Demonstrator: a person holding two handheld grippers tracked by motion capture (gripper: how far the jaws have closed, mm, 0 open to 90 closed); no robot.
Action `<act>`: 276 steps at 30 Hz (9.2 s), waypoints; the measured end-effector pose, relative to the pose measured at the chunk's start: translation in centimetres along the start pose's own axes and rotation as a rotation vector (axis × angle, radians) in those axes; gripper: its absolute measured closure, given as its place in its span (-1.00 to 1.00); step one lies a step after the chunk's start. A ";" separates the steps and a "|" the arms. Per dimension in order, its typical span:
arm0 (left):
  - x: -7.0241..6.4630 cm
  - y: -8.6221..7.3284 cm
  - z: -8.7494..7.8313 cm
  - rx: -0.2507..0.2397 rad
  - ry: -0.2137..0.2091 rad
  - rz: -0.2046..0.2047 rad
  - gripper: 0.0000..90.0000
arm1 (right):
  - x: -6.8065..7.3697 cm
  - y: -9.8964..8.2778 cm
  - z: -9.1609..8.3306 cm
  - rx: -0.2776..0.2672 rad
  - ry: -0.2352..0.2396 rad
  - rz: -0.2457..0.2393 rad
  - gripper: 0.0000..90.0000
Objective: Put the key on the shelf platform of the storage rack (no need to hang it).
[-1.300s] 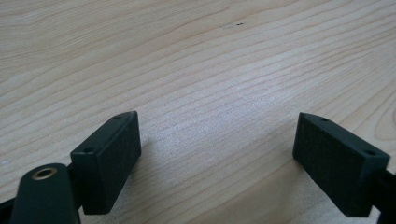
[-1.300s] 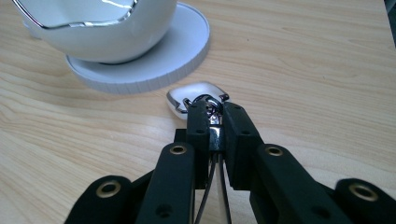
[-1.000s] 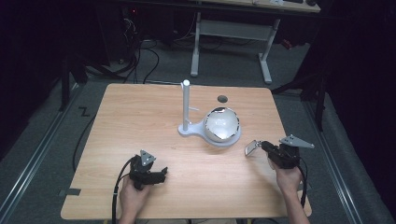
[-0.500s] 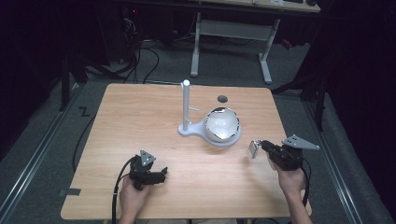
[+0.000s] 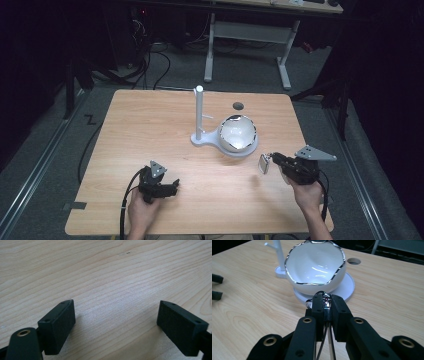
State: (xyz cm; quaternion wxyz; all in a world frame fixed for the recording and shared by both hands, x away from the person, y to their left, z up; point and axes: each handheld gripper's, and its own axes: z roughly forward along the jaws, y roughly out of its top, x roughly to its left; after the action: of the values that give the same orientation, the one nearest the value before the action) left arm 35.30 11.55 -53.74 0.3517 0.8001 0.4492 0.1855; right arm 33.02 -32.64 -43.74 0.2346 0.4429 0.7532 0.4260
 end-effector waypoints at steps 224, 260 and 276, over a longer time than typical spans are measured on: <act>0.1 0.0 0.1 -0.002 0.003 -0.002 -0.65 | -4.0 4.5 3.7 0.002 -0.036 0.193 0.07; 0.1 0.0 0.0 0.000 0.002 -0.001 -0.65 | -2.4 -0.2 0.5 -0.018 -0.037 0.233 0.10; 0.1 0.0 0.0 0.000 0.003 -0.001 -0.65 | -1.1 -3.1 0.2 -0.028 0.000 0.267 0.10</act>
State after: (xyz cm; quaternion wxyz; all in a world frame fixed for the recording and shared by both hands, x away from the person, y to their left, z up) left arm 35.40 11.59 -53.74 0.3511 0.7995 0.4503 0.1864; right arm 32.27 -34.26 -46.56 0.1820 0.5356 0.6817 0.4640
